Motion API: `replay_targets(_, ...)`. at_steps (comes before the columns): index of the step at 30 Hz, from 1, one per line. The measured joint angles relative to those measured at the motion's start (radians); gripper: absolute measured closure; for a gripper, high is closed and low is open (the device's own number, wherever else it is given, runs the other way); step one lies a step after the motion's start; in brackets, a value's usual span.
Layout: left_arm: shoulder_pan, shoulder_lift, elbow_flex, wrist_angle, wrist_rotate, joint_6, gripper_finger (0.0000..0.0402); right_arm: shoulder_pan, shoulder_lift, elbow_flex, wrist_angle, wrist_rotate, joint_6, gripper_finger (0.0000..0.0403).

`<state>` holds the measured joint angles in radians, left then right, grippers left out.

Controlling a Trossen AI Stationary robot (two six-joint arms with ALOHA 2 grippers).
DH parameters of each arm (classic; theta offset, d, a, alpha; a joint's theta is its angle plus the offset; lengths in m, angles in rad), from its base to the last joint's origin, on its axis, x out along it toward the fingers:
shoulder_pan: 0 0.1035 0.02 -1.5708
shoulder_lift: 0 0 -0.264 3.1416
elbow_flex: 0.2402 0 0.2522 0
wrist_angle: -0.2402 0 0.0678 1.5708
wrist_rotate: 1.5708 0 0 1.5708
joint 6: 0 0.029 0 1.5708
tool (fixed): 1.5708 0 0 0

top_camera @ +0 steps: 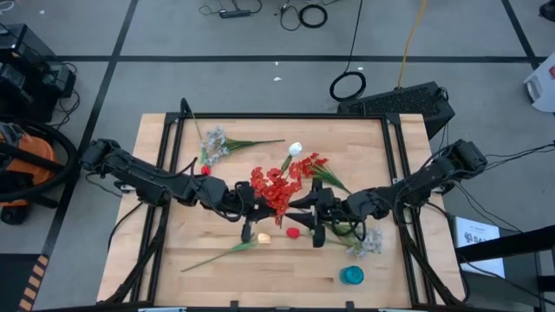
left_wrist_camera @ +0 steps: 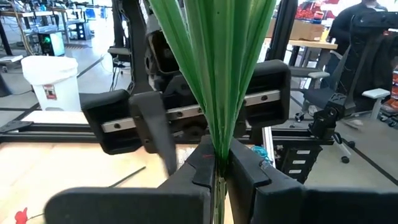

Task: Sort flowers into vase by color
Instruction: Put the bottom red flowers into the blue vase

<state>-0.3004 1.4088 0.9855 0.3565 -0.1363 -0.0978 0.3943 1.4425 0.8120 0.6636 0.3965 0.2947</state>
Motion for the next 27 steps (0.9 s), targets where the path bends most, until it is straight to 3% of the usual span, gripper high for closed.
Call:
replay_targets(20, 0.032, 0.070, 0.000, 0.103, -0.034, -0.052, 0.0378, -0.015, 0.000, 0.000, -0.023, -0.006, -0.026, 0.0280)
replay_targets(23, 0.032, 0.070, 0.000, 0.105, -0.034, -0.054, 0.0378, -0.016, 0.000, 0.000, -0.027, -0.006, -0.053, 0.0303)
replay_targets(27, 0.032, 0.070, 0.000, 0.107, -0.034, -0.053, 0.0378, -0.016, 0.000, 0.000, -0.032, -0.004, -0.076, 0.0378)
